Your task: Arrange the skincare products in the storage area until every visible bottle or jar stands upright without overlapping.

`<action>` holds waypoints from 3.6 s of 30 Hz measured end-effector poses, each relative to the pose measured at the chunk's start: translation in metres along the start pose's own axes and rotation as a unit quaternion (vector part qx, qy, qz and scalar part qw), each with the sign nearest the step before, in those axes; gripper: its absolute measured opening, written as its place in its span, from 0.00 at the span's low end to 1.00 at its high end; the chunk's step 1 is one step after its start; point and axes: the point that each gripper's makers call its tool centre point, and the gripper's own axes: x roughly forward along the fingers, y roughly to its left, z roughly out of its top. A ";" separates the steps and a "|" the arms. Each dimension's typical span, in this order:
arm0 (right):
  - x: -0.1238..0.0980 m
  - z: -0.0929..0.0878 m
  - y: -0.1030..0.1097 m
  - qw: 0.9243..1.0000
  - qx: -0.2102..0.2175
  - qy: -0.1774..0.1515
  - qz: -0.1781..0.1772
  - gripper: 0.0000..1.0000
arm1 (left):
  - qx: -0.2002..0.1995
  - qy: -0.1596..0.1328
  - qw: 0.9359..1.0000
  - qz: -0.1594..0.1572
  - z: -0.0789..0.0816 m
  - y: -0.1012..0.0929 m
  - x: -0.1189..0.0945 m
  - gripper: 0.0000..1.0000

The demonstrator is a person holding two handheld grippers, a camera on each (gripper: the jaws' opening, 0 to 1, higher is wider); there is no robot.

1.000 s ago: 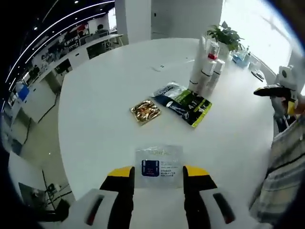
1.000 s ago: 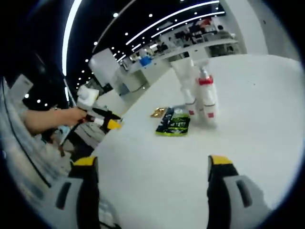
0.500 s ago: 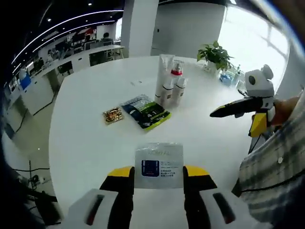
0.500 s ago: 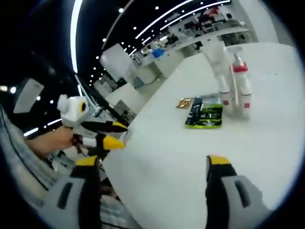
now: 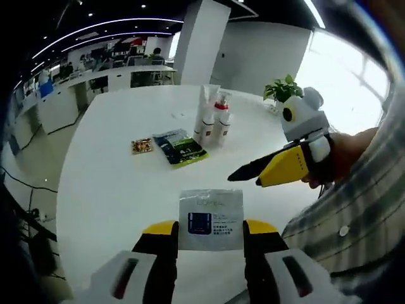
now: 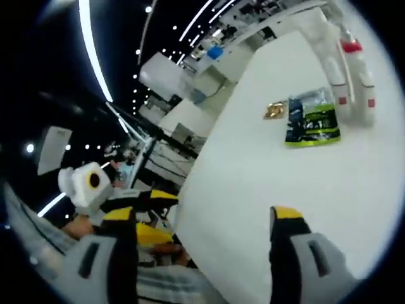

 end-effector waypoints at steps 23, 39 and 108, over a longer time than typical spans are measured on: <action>-0.047 -0.011 0.001 0.991 0.106 -0.085 0.004 0.47 | 0.102 0.014 0.991 -0.084 0.026 -0.048 0.027 0.42; -0.039 -0.014 -0.008 0.991 0.128 -0.047 0.008 0.03 | 0.203 0.042 0.972 -0.107 0.030 -0.080 0.039 0.36; -0.069 0.012 0.033 0.981 0.110 -0.090 0.134 0.00 | -0.317 -0.097 0.891 -0.310 0.064 -0.075 -0.002 0.10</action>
